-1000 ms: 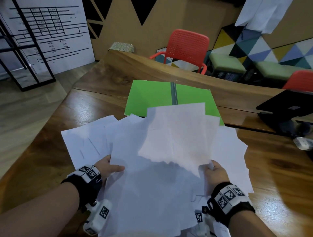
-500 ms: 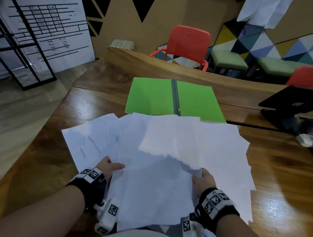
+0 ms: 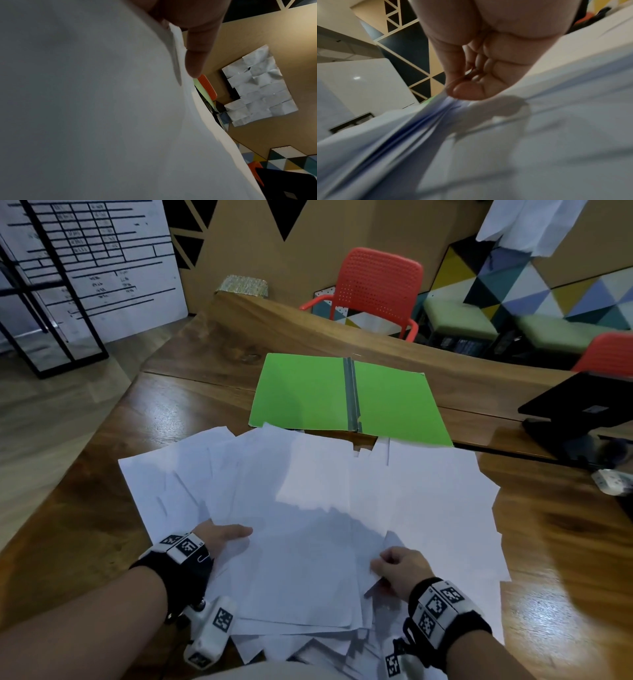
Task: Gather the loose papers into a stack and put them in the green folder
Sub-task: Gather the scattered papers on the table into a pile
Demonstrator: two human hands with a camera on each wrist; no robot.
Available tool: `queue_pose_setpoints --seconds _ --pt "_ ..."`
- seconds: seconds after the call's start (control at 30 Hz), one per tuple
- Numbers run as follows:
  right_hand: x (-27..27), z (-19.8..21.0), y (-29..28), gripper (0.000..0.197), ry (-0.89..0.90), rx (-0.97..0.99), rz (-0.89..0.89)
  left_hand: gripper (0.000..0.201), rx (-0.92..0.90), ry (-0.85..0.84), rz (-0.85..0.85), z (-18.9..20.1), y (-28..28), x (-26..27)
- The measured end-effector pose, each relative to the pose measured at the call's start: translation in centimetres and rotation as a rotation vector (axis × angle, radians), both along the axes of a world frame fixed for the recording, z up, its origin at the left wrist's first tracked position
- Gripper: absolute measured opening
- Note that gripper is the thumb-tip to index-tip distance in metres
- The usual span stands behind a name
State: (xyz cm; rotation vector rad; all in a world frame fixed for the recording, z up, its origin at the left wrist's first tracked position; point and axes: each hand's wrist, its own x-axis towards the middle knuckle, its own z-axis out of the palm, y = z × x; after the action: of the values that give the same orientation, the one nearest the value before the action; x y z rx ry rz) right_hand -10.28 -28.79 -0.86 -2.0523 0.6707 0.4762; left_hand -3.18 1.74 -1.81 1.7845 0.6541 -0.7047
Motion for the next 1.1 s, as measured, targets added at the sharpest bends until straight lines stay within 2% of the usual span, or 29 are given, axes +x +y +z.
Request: queue_pose_setpoints --seconds 0.03,0.1,0.13,0.2,0.23,0.3,0.37,0.43,0.47,0.6,0.67,0.73,0.8,0.87,0.97,1.1 --pt "-0.2 -0.2 0.5 0.019 0.063 0.041 0.066 0.038 0.042 0.027 0.006 0.2 -0.3 0.0" --pt "-0.2 -0.2 0.5 0.023 0.145 0.044 0.146 0.061 0.168 0.022 -0.014 0.5 -0.8 -0.3" --pt "0.1 -0.2 -0.2 0.024 0.122 0.006 0.104 0.066 0.211 0.023 -0.03 0.8 -1.0 -0.3" --pt "1.1 0.3 -2.7 0.014 0.032 -0.149 -0.055 0.065 0.24 0.023 -0.005 0.9 -1.1 -0.2" --pt "1.6 0.6 -4.6 0.021 0.02 -0.266 -0.133 0.064 0.264 0.006 -0.008 1.0 -1.1 -0.1" --pt "2.0 1.5 -7.9 0.051 0.086 -0.45 -0.26 0.068 0.305 -0.017 -0.006 1.1 -0.8 -0.1" --pt "2.1 1.7 -10.6 0.074 0.19 -0.52 -0.31 0.069 0.326 -0.01 -0.006 1.1 -0.7 0.1" --pt "2.2 1.5 -11.8 0.089 0.288 -0.502 -0.319 0.072 0.325 -0.004 -0.002 1.1 -0.5 0.2" --pt "2.1 1.3 -11.9 0.088 0.306 -0.475 -0.325 0.075 0.314 0.004 -0.009 1.2 -0.5 0.2" --pt "2.3 0.8 -11.0 0.044 0.174 -0.474 -0.268 0.068 0.275 0.013 0.001 1.3 -0.9 0.2" --pt "2.3 0.8 -10.3 0.032 0.124 -0.46 -0.223 0.07 0.266 0.017 0.023 1.4 -1.2 0.5" --pt "2.1 0.9 -9.7 0.032 0.152 -0.367 -0.205 0.074 0.294 0.016 0.014 1.5 -1.4 0.5" --pt "1.6 0.8 -9.7 0.043 0.236 -0.297 -0.164 0.076 0.315 0.033 -0.009 1.6 -1.5 0.4" --pt "0.9 0.6 -10.0 0.039 0.315 -0.243 -0.106 0.076 0.32 0.023 -0.011 1.4 -1.4 0.3" --pt "-0.1 1.0 -10.1 0.026 0.322 -0.298 -0.144 0.078 0.339 0.011 -0.022 1.4 -1.5 0.1" --pt "-0.5 1.2 -9.7 0.042 0.261 -0.411 -0.168 0.078 0.341 0.017 -0.041 1.6 -1.6 0.0"
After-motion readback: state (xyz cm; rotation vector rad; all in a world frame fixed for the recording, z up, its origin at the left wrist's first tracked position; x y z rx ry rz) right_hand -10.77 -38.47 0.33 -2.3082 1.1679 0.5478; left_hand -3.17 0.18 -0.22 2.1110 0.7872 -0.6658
